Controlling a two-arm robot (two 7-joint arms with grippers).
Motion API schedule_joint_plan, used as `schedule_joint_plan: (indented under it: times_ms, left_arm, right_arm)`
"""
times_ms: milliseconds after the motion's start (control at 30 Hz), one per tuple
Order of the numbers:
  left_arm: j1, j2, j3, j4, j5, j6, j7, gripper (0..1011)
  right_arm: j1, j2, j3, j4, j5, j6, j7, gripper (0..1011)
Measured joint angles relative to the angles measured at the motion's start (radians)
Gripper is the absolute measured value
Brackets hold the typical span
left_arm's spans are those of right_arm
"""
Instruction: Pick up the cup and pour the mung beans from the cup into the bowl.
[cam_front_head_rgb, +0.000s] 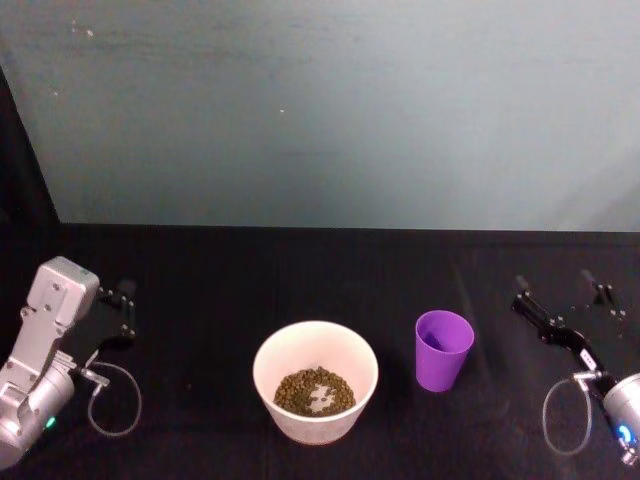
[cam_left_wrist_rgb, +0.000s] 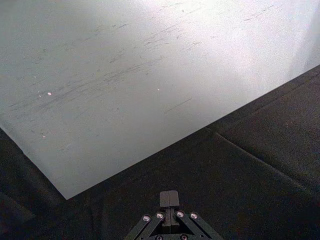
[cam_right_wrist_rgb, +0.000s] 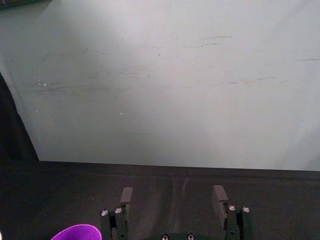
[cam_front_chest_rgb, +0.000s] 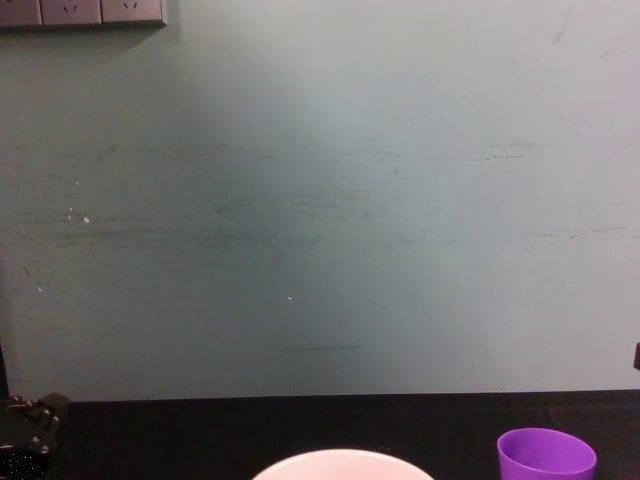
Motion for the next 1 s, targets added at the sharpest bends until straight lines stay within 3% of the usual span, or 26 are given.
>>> schedule_joint_plan:
  times_ms: [1000]
  left_arm:
    - [0.0, 0.0, 0.0, 0.0, 0.0, 0.0, 0.0, 0]
  right_arm:
    - [0.002, 0.002, -0.004, 0.0, 0.002, 0.002, -0.001, 1003]
